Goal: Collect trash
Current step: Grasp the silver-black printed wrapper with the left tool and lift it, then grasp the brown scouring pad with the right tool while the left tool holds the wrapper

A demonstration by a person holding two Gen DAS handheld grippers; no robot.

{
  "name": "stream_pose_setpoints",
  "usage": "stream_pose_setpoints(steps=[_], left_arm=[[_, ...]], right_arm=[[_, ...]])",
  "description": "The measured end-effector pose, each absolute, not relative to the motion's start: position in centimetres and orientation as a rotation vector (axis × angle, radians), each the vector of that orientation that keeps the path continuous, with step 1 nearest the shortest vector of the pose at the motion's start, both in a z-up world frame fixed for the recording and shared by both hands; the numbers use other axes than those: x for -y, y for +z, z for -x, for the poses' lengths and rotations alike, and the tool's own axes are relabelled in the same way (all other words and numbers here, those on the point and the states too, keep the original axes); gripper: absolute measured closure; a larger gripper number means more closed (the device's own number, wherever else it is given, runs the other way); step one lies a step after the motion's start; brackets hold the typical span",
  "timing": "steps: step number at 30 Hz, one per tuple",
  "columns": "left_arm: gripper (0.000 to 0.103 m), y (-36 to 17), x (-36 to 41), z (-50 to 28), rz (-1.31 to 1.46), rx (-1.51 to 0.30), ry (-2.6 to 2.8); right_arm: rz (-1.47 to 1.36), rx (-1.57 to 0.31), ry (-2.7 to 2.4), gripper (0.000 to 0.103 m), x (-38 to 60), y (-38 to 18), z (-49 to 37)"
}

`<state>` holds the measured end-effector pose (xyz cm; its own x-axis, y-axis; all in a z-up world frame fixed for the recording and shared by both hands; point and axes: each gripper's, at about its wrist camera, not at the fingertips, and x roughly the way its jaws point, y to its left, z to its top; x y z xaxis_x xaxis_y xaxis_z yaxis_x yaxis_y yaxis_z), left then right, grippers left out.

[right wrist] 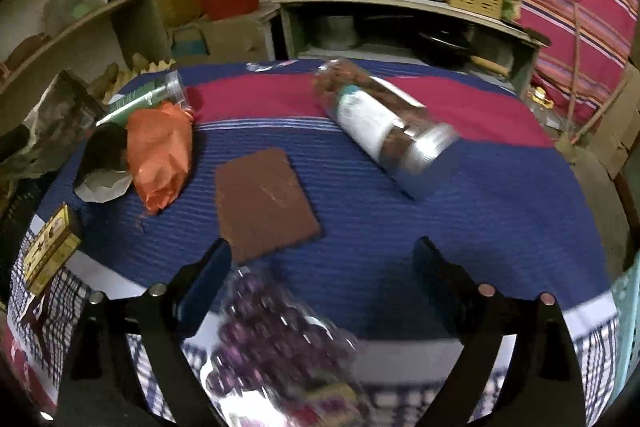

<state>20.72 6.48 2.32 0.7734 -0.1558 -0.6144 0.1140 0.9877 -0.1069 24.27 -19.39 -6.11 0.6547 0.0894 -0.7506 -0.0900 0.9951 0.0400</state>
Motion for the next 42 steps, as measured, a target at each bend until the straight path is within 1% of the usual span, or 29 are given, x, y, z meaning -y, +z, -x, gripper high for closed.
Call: stream_pose_setpoints(steps=[9,11,12,13,14,16,17,18,20,23,24,28,30,31,32,42], left_arm=[[0.099,1.9,-8.1,-21.4,0.099,-0.68,-0.119],[0.099,1.7,-8.0,-21.6,0.099,-0.685,-0.119],[0.099,1.7,-8.0,-21.6,0.098,-0.684,-0.119],[0.099,1.6,-8.0,-21.7,0.093,-0.685,-0.117],[0.099,1.6,-7.9,-21.7,0.089,-0.685,-0.114],[0.1,1.6,-7.6,-21.6,0.084,-0.683,-0.113],[0.099,1.6,-7.5,-21.6,0.082,-0.683,-0.113],[0.099,1.6,-7.4,-21.6,0.078,-0.683,-0.113],[0.099,1.5,-7.1,-21.6,0.063,-0.684,-0.108],[0.099,1.3,-6.8,-21.6,0.047,-0.684,-0.106],[0.099,1.3,-6.7,-21.6,0.041,-0.685,-0.103],[0.099,1.3,-6.3,-21.6,0.028,-0.683,-0.099],[0.099,1.2,-6.2,-21.6,0.018,-0.678,-0.093],[0.099,1.1,-6.2,-21.6,0.015,-0.678,-0.088],[0.099,0.9,-6.2,-21.7,0.012,-0.68,-0.081],[0.099,0.1,-5.3,-22.3,-0.043,-0.68,-0.053]], right_arm=[[0.02,-0.943,0.123,0.013,17.3,-7.7,-27.3],[0.013,-0.943,0.133,0.017,17.2,-7.8,-27.3],[0.011,-0.945,0.151,0.019,17.2,-7.8,-27.3],[0.002,-0.949,0.176,0.028,17.1,-7.7,-27.1],[-0.006,-0.95,0.196,0.039,17.0,-7.6,-27.0],[0.02,-0.933,0.185,0.039,16.7,-7.3,-26.6],[0.034,-0.923,0.178,0.045,16.6,-7.1,-26.6],[0.039,-0.908,0.17,0.048,16.7,-6.8,-26.3],[0.019,-0.889,0.165,0.064,17.2,-6.2,-26.0],[-0.016,-0.876,0.161,0.077,18.4,-5.2,-25.6],[-0.01,-0.877,0.157,0.077,18.6,-5.0,-25.6],[-0.013,-0.888,0.155,0.075,19.3,-4.9,-25.6],[-0.017,-0.885,0.134,0.052,19.3,-5.1,-25.7],[-0.017,-0.874,0.125,0.025,19.2,-5.2,-25.6],[-0.013,-0.863,0.121,0.019,19.1,-5.2,-25.5],[0.084,-0.888,0.121,0.019,16.3,-7.3,-26.3]])
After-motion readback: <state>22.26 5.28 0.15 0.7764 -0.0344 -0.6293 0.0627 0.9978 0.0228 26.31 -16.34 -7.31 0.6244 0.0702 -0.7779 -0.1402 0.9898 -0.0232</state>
